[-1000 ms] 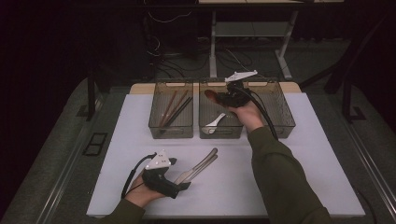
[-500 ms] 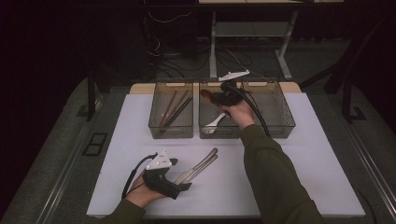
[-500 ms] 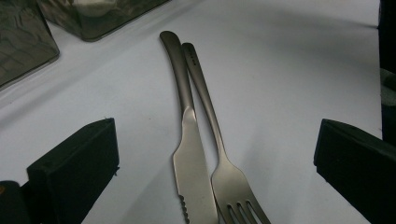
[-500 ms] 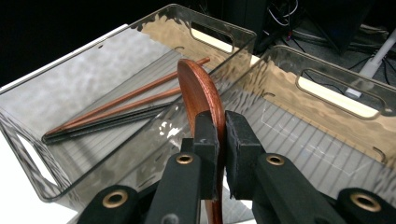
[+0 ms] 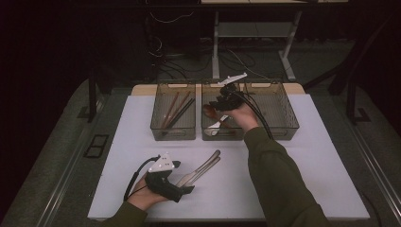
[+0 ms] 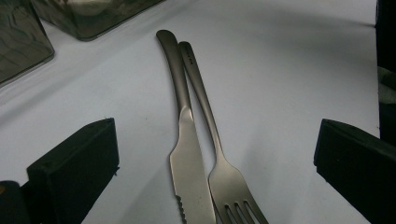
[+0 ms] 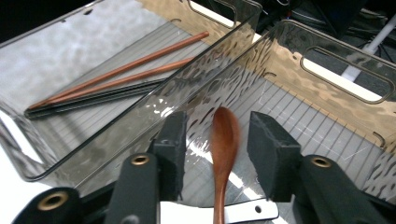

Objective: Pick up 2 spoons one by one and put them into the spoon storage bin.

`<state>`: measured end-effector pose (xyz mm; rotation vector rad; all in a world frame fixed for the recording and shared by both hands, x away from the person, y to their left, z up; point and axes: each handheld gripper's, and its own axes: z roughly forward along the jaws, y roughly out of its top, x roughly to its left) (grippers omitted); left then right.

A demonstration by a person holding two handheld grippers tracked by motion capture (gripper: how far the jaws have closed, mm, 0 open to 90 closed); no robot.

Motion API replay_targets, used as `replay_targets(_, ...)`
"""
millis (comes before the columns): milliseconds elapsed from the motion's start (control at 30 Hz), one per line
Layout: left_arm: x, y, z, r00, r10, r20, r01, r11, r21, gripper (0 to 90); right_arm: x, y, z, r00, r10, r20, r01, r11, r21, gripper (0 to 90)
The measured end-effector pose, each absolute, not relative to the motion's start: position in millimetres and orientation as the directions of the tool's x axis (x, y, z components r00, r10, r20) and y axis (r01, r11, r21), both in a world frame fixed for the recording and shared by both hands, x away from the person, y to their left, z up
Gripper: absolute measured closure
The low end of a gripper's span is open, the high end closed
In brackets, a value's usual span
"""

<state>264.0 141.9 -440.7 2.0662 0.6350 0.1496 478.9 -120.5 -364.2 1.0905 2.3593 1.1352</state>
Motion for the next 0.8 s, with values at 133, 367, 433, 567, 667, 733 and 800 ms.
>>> replay_targets(133, 264, 143, -440, 0.858, 0.495, -0.136, 0.378, -0.429, 0.82, 0.0, 473, -128, -359, -0.667, 0.741, 0.079, 0.503, 0.37, 0.781, 49.4)
replay_targets(367, 265, 144, -439, 0.851, 0.505, -0.143, 0.387, -0.419, 0.822, 0.0, 460, -142, -352, -0.689, 0.716, 0.115, 0.5, 0.353, 0.791, 37.5)
replay_targets(433, 265, 144, -439, 0.85, 0.507, -0.142, 0.387, -0.419, 0.821, 0.0, 455, -146, -350, -0.687, 0.714, 0.131, 0.503, 0.338, 0.795, 32.8)
replay_targets(567, 265, 145, -438, 0.847, 0.512, -0.14, 0.39, -0.422, 0.818, 0.0, 444, -150, -348, -0.692, 0.714, 0.108, 0.491, 0.356, 0.795, 25.3)
replay_targets(667, 264, 145, -439, 0.846, 0.515, -0.138, 0.388, -0.417, 0.822, 0.0, 434, -157, -348, -0.701, 0.705, 0.104, 0.475, 0.354, 0.806, 21.4)
replay_targets(733, 264, 145, -438, 0.845, 0.517, -0.136, 0.388, -0.419, 0.821, 0.0, 430, -161, -348, -0.701, 0.704, 0.111, 0.473, 0.344, 0.811, 19.6)
replay_targets(800, 264, 145, -438, 0.844, 0.519, -0.136, 0.389, -0.42, 0.82, 0.0, 424, -166, -348, -0.704, 0.701, 0.112, 0.464, 0.335, 0.82, 19.0)
